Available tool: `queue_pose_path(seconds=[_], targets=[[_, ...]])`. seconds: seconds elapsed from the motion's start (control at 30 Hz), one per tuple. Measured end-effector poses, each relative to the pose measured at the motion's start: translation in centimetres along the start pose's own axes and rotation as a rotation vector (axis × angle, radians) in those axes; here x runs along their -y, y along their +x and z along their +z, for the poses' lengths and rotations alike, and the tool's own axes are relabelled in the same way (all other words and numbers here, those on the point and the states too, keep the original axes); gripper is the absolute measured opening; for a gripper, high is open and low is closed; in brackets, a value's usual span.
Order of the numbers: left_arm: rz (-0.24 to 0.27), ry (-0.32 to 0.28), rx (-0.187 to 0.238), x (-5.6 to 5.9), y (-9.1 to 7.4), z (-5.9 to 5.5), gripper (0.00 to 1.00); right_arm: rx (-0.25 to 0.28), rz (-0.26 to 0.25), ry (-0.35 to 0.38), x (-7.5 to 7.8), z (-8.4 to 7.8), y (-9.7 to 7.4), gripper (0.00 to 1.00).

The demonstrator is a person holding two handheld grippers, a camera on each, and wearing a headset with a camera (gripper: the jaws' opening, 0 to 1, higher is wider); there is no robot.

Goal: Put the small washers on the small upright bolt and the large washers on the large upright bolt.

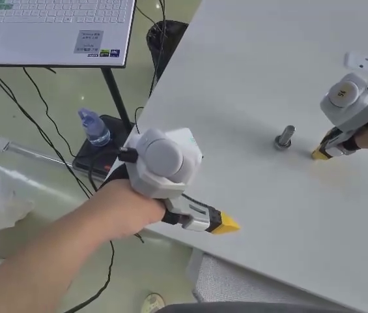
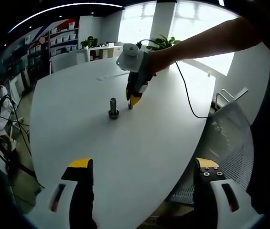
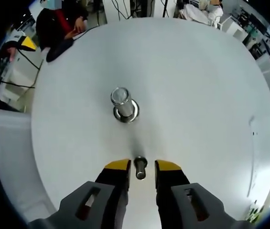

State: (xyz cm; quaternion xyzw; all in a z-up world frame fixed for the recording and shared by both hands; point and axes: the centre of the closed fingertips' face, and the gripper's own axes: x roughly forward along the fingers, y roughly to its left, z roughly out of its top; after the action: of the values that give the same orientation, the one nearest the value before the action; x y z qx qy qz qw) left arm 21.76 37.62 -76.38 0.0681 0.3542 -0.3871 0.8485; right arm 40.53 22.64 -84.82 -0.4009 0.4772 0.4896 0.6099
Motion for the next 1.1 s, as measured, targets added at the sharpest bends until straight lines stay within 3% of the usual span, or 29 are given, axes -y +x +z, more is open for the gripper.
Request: queue_pose_path(seconds=[0.2, 0.37, 0.7, 0.87, 0.97, 1.1], targets=[[0.001, 0.016, 0.014, 0.2, -0.2, 0.6, 0.87, 0.006, -0.008, -0.001, 0.1, -0.1, -0.9, 0.21], [-0.002, 0.017, 0.012, 0.5, -0.1, 0.7, 0.87, 0.043, -0.015, 0.008, 0.6, 0.1, -2.0, 0.21], [-0.006, -0.007, 0.044, 1.0, -0.2, 0.8, 0.86, 0.099, -0.03, -0.01, -0.3, 0.0, -4.7, 0.25], [0.0, -0.003, 0.036, 1.0, -0.3, 0.5, 0.86, 0.183, -0.033, 0.048, -0.8, -0.1, -6.2, 0.3], [0.003, -0.014, 0.044, 1.1, -0.3, 0.5, 0.86, 0.263, -0.037, 0.104, -1.4, -0.2, -7.2, 0.34], [0.007, -0.011, 0.048, 1.2, -0.4, 0.5, 0.86, 0.314, -0.053, 0.121, -2.1, -1.3, -8.6, 0.38]])
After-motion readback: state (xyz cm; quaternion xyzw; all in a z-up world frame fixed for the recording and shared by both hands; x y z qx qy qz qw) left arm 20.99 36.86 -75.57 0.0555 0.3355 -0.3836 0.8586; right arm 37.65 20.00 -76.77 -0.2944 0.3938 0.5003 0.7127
